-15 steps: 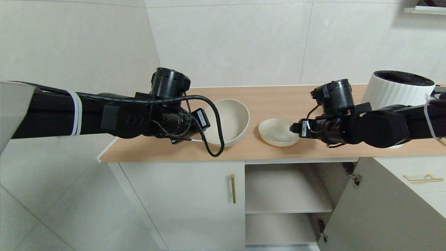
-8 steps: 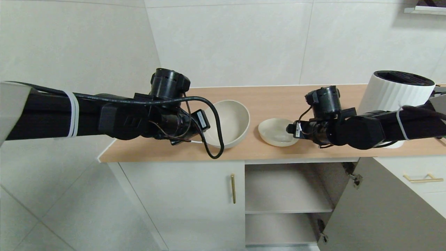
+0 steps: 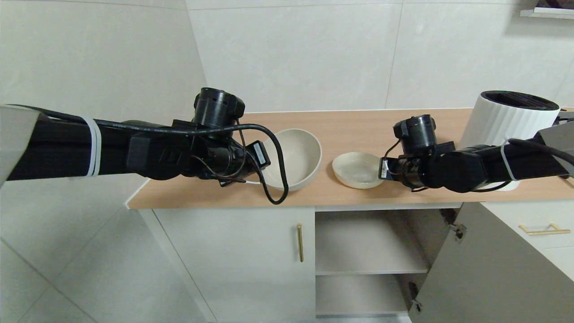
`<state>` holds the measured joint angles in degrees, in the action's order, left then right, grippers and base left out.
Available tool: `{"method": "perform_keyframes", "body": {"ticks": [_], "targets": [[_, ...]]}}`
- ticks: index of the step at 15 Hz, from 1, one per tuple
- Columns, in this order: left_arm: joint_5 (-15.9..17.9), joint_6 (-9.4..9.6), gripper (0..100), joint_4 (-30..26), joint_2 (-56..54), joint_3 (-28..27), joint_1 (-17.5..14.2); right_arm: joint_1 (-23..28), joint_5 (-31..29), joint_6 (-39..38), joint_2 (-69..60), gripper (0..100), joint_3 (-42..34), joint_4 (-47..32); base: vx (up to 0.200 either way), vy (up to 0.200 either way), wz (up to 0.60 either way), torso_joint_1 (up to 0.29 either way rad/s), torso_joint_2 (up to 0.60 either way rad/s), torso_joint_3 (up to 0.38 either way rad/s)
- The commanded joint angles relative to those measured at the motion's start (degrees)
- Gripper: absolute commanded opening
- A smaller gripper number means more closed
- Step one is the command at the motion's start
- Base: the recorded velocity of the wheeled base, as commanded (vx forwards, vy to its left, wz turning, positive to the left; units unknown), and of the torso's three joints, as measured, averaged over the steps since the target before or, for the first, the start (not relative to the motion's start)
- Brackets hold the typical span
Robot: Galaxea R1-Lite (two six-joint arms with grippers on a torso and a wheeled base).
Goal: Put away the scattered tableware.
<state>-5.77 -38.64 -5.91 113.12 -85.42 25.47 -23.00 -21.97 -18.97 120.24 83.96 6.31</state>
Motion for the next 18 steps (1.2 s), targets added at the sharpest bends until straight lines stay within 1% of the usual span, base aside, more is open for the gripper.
{"method": "perform_keyframes", "body": {"ticks": [1,8,10,12,13,14,15,16,17,18], "targets": [[0.0,-0.03,0,0.0,0.0,0.0,0.0,0.0,0.0,0.0,-0.4,0,-0.2,0.0,0.000,0.000,0.00,0.000,0.00,0.000],[-0.2,-0.12,0,-0.1,-0.2,0.0,0.0,0.0,0.1,0.1,-2.9,0,-1.7,-0.3,0.000,0.000,0.00,0.000,0.00,0.000],[-0.3,-0.03,0,-0.1,-2.1,1.2,-0.2,0.5,2.3,0.1,-6.8,0,-4.7,-0.4,0.000,0.000,0.00,0.000,0.00,0.000],[-1.2,-0.12,0,0.1,-6.2,4.1,-0.4,1.2,7.0,0.2,-14.2,0,-8.5,-1.6,0.000,0.000,0.00,0.000,0.00,0.000],[-1.4,-0.03,0,0.2,-8.5,6.1,-0.7,1.2,9.6,0.2,-18.1,0,-10.1,-3.9,0.000,0.000,0.00,0.000,0.00,0.000],[-1.4,-0.03,0,0.2,-8.7,6.2,-0.7,1.2,9.9,0.2,-18.6,0,-10.3,-4.3,0.000,0.000,0.00,0.000,0.00,0.000],[-1.3,0.06,0,0.2,-12.6,9.8,-1.0,1.3,13.6,0.1,-25.1,0,-11.4,-11.1,0.000,0.000,0.00,0.000,0.00,0.000],[-1.3,0.06,0,0.2,-13.6,11.1,-1.0,1.3,14.5,0.0,-26.7,0,-11.9,-12.6,0.000,0.000,0.00,0.000,0.00,0.000],[-1.4,0.76,0,0.3,-15.8,14.5,-1.2,1.2,15.9,-0.1,-30.1,0,-14.9,-14.6,0.000,0.000,0.00,0.000,0.00,0.000],[-1.9,2.35,0,0.3,-17.4,16.8,-1.2,1.2,16.2,0.1,-31.6,0,-17.2,-14.4,0.000,0.000,0.00,0.000,0.00,0.000]]}}
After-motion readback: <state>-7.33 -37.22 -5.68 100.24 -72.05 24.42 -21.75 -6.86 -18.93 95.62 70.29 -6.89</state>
